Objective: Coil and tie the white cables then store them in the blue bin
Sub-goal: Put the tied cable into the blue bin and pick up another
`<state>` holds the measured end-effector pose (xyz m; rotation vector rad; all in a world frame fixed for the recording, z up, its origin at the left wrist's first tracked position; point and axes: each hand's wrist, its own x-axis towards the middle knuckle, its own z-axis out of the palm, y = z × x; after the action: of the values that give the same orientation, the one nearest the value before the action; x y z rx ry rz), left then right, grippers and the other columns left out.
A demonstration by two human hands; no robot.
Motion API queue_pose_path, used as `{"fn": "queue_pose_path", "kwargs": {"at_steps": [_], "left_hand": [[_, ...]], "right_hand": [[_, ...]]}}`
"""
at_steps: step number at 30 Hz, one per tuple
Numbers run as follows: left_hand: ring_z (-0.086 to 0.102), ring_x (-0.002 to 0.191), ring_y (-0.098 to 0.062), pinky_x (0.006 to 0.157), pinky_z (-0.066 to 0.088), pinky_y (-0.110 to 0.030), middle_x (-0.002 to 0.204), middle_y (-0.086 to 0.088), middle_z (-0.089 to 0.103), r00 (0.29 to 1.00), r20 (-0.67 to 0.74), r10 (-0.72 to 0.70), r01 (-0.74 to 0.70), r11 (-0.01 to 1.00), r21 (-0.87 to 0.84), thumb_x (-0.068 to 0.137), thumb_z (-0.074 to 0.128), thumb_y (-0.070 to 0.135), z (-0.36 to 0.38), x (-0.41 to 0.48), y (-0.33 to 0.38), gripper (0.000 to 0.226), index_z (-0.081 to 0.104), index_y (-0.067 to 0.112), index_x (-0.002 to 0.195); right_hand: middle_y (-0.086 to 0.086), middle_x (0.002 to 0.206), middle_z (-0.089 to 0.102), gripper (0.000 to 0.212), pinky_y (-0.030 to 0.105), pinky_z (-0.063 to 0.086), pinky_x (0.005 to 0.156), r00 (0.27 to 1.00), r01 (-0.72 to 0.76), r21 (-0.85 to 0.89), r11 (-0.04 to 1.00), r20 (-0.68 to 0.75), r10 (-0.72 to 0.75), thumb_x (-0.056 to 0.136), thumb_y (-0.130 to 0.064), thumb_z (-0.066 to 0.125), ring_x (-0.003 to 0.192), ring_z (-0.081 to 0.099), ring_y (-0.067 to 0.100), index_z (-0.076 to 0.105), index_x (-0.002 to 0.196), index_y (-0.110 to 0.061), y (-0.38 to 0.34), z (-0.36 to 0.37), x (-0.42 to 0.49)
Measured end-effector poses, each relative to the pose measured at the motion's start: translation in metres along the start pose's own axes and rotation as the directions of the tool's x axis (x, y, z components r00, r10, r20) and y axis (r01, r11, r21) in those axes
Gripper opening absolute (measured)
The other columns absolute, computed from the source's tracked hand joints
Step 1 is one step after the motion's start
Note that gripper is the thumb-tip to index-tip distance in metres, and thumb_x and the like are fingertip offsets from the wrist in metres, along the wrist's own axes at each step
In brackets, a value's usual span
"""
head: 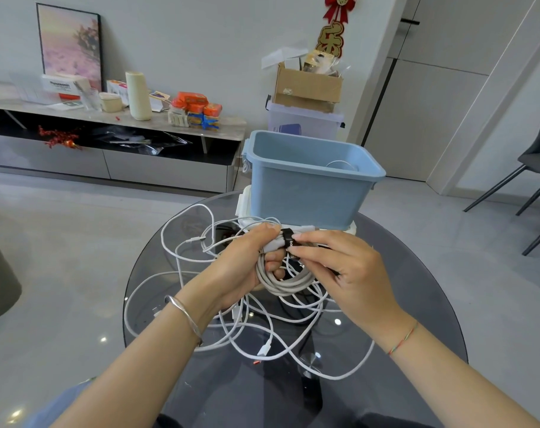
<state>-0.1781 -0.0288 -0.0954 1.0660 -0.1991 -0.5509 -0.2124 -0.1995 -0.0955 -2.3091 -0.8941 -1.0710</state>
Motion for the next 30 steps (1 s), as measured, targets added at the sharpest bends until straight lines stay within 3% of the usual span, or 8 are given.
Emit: {"fn": "queue_pose_path", "kwargs": {"at_steps": [2, 6, 12, 16, 19, 24, 28, 30], "left_hand": [[0.03, 0.044, -0.007, 0.053, 0.041, -0.021, 0.051, 0.004, 0.032, 1.0, -0.007, -0.006, 0.006, 1.0, -0.002, 0.101, 0.037, 0.025, -0.001, 0.001, -0.001, 0.014, 0.042, 0.013, 0.104], [0.029, 0.044, -0.007, 0.051, 0.041, -0.022, 0.05, 0.004, 0.031, 1.0, 0.0, -0.018, 0.018, 1.0, 0.002, 0.101, 0.037, 0.025, -0.001, 0.002, -0.003, 0.019, 0.044, 0.013, 0.089], [0.03, 0.042, -0.008, 0.051, 0.041, -0.023, 0.05, 0.003, 0.032, 0.999, 0.024, -0.04, 0.039, 0.998, 0.051, 0.102, 0.034, 0.021, 0.004, 0.002, -0.009, 0.026, 0.04, 0.015, 0.078], [0.029, 0.042, -0.008, 0.05, 0.041, -0.023, 0.05, 0.004, 0.032, 0.997, 0.043, -0.064, 0.06, 0.994, 0.088, 0.102, 0.034, 0.021, 0.006, 0.003, -0.01, 0.021, 0.038, 0.015, 0.083], [0.029, 0.043, -0.008, 0.052, 0.039, -0.023, 0.05, 0.005, 0.032, 0.996, 0.059, -0.07, 0.062, 0.99, 0.124, 0.103, 0.034, 0.022, 0.006, 0.003, -0.009, 0.02, 0.04, 0.015, 0.085], [0.029, 0.043, -0.008, 0.052, 0.037, -0.022, 0.049, 0.006, 0.032, 0.993, 0.074, -0.09, 0.072, 0.974, 0.215, 0.104, 0.031, 0.022, 0.007, 0.003, -0.007, 0.026, 0.039, 0.016, 0.08], [0.033, 0.045, -0.009, 0.056, 0.041, -0.024, 0.052, 0.005, 0.034, 0.987, 0.12, -0.11, 0.077, 0.964, 0.253, 0.104, 0.031, 0.026, 0.006, 0.005, -0.001, 0.029, 0.043, 0.016, 0.079], [0.042, 0.05, -0.01, 0.06, 0.041, -0.024, 0.056, 0.004, 0.041, 0.988, 0.126, -0.089, 0.039, 0.934, 0.354, 0.104, 0.03, 0.029, 0.006, 0.003, 0.005, 0.03, 0.047, 0.015, 0.083]], "right_hand": [[-0.003, 0.106, 0.07, 0.016, 0.029, 0.05, 0.084, 0.999, 0.036, -0.07, 0.997, 0.028, -0.034, 0.09, -0.019, 0.062, 0.099, 0.065, 0.013, 0.075, 0.098, -0.016, 0.002, 0.0, -0.001], [-0.005, 0.106, 0.069, 0.02, 0.024, 0.044, 0.087, 0.996, 0.054, -0.117, 0.992, 0.083, -0.045, 0.091, -0.028, 0.06, 0.096, 0.062, 0.013, 0.076, 0.093, -0.017, 0.004, -0.001, -0.002], [-0.012, 0.09, 0.068, 0.016, 0.031, 0.045, 0.082, 0.98, -0.194, 0.079, 0.978, 0.067, 0.189, 0.082, -0.032, 0.066, 0.087, 0.061, 0.007, 0.069, 0.076, -0.017, 0.001, -0.004, 0.0], [-0.012, 0.086, 0.064, 0.013, 0.031, 0.047, 0.08, 0.951, -0.304, 0.15, 0.941, 0.1, 0.291, 0.078, -0.025, 0.073, 0.086, 0.058, 0.007, 0.063, 0.081, -0.018, 0.0, -0.006, 0.001], [-0.015, 0.096, 0.066, 0.017, 0.022, 0.046, 0.086, 0.944, -0.311, 0.17, 0.935, 0.174, 0.282, 0.08, -0.019, 0.074, 0.094, 0.058, 0.002, 0.07, 0.096, -0.022, 0.001, -0.008, 0.002], [-0.013, 0.103, 0.07, 0.022, 0.025, 0.05, 0.089, 0.924, -0.337, 0.17, 0.926, 0.251, 0.29, 0.079, -0.015, 0.075, 0.099, 0.063, 0.0, 0.072, 0.1, -0.022, 0.005, -0.011, 0.0], [-0.013, 0.095, 0.071, 0.02, 0.018, 0.05, 0.08, 0.95, -0.263, 0.09, 0.961, 0.196, 0.241, 0.078, -0.019, 0.07, 0.088, 0.063, 0.001, 0.071, 0.098, -0.02, 0.002, -0.014, 0.001], [-0.015, 0.085, 0.068, 0.017, 0.017, 0.049, 0.072, 0.949, -0.28, 0.065, 0.958, 0.17, 0.266, 0.079, -0.019, 0.069, 0.079, 0.06, 0.0, 0.07, 0.095, -0.019, 0.003, -0.016, 0.002]]}}
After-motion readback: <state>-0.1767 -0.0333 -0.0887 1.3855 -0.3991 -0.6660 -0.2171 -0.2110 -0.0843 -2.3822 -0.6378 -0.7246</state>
